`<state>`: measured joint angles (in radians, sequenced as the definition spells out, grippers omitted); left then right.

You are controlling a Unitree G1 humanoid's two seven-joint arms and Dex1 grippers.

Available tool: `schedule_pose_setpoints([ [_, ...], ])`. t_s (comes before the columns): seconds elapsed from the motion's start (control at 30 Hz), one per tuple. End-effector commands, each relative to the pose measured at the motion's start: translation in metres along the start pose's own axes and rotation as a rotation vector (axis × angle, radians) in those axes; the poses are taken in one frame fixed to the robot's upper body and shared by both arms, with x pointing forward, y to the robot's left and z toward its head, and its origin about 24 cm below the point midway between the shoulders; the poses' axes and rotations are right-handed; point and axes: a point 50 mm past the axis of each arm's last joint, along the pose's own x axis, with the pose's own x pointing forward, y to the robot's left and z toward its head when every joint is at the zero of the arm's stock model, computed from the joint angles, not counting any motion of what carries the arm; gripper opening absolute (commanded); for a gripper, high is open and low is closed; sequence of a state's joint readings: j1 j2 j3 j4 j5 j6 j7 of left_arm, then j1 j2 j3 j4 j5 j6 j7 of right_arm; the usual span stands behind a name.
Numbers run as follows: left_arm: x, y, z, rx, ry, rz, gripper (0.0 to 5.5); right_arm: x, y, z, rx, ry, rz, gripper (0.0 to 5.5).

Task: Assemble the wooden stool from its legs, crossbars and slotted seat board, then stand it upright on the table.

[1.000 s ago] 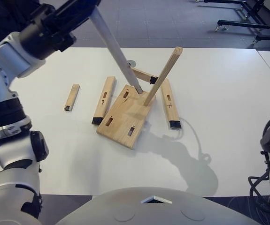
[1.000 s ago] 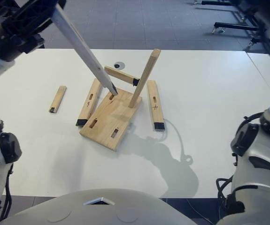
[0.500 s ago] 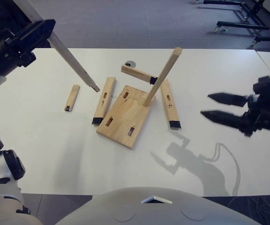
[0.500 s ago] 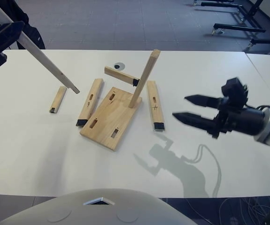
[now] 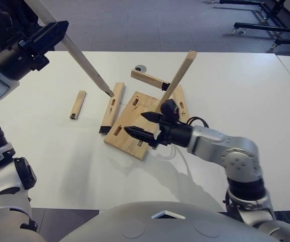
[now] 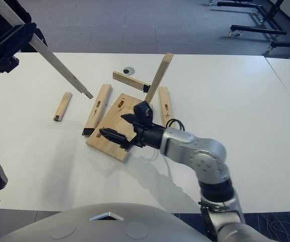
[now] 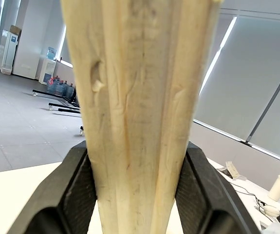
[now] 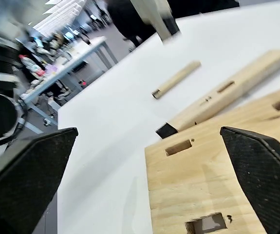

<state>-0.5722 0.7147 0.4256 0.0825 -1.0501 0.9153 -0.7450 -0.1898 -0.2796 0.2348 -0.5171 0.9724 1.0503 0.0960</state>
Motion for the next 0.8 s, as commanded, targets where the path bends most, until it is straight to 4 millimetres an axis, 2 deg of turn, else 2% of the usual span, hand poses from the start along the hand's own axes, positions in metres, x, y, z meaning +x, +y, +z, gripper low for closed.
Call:
schedule_pose_setpoints([
  [0.03,0.007,-0.001,0.001,0.008,-0.016,-0.011,2.04,0.031,-0.003,-0.003,-0.127,0.090,-0.080,5.40],
  [0.1,0.009,0.000,0.000,0.001,-0.022,-0.011,2.04,0.042,-0.001,-0.005,-0.182,0.114,-0.080,5.40],
  [0.2,0.013,0.000,-0.003,-0.008,-0.030,-0.013,2.04,0.055,0.011,-0.007,-0.367,0.166,-0.026,5.40],
  [0.43,0.015,-0.002,-0.007,-0.021,-0.035,-0.015,2.04,0.054,0.015,-0.013,-0.671,0.258,0.031,5.40],
  [0.57,0.016,-0.003,-0.010,-0.029,-0.034,-0.015,2.04,0.047,0.009,-0.021,-0.670,0.324,0.043,5.40],
  [0.8,0.019,-0.004,-0.014,-0.046,-0.032,-0.014,2.04,0.013,-0.028,-0.055,-0.533,0.587,-0.044,5.40],
])
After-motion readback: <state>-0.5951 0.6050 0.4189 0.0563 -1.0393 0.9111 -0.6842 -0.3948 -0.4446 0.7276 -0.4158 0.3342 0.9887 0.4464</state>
